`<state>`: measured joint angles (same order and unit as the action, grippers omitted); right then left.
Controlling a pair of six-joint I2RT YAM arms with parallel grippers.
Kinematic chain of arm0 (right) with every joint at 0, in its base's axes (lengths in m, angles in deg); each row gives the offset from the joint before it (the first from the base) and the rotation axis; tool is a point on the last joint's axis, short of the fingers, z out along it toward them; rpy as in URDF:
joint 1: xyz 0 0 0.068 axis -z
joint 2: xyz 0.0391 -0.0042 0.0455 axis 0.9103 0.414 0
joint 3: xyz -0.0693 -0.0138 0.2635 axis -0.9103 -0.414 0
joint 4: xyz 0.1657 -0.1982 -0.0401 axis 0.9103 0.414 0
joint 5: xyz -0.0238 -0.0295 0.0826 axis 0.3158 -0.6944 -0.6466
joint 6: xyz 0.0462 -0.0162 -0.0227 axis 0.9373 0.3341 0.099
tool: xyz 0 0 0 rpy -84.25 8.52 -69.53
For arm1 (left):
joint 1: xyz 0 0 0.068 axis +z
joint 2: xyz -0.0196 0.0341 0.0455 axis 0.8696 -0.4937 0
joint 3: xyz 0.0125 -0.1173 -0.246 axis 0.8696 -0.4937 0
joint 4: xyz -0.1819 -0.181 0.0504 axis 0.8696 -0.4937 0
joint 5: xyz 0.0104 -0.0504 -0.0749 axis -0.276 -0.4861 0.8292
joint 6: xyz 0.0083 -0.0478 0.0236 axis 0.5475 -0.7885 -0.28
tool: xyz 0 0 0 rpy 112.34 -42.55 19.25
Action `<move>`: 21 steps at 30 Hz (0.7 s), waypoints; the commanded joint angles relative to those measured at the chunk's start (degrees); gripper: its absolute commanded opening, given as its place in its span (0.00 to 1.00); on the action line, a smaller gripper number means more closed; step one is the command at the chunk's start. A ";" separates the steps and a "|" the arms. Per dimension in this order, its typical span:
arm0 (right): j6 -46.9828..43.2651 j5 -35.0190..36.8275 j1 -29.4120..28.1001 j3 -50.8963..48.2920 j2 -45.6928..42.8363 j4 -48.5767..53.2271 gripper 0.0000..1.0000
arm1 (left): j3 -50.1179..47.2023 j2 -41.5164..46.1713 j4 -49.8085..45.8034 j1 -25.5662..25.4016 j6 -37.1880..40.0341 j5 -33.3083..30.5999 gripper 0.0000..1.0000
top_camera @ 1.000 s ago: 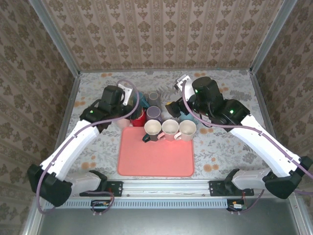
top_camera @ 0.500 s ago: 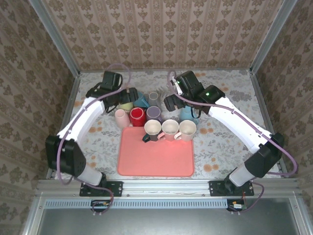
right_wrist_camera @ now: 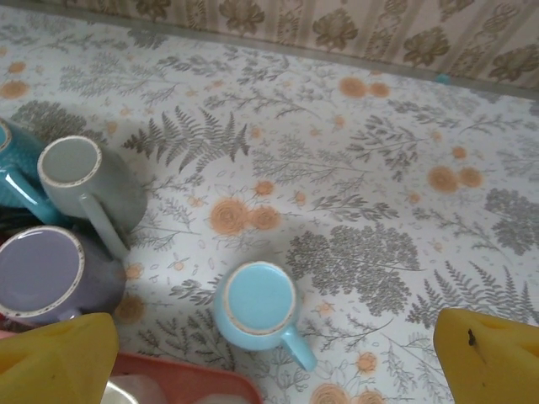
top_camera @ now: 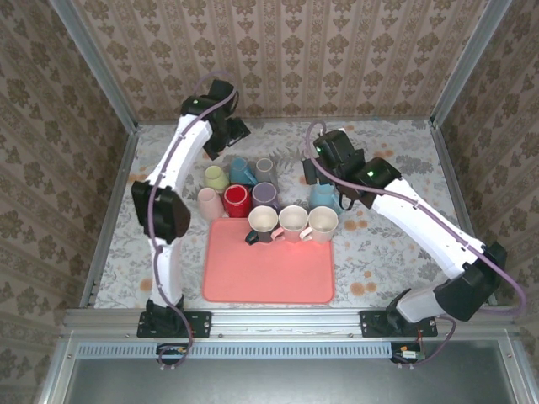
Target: Turn the mug right side up
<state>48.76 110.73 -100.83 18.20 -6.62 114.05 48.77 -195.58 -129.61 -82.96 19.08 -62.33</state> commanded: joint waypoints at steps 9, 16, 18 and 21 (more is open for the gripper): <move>0.75 4.55 -0.22 -4.77 -5.71 -4.62 0.97 | 7.17 -7.91 -11.74 -0.70 -9.41 0.99 0.83; 0.41 4.62 -0.48 -5.87 -6.75 -5.89 0.97 | 7.22 -10.62 -9.68 -1.18 -10.04 2.32 0.84; 0.31 4.68 -0.55 -6.24 -7.13 -6.07 0.97 | 7.25 -11.26 -9.73 -1.09 -10.66 2.14 0.84; 0.00 4.93 -0.66 -6.84 -7.71 -6.57 0.97 | 7.34 -12.46 -9.57 -1.06 -11.16 2.34 0.83</move>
<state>48.85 113.85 -101.07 12.48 -12.50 108.71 54.35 -206.60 -138.27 -84.07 9.79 -60.69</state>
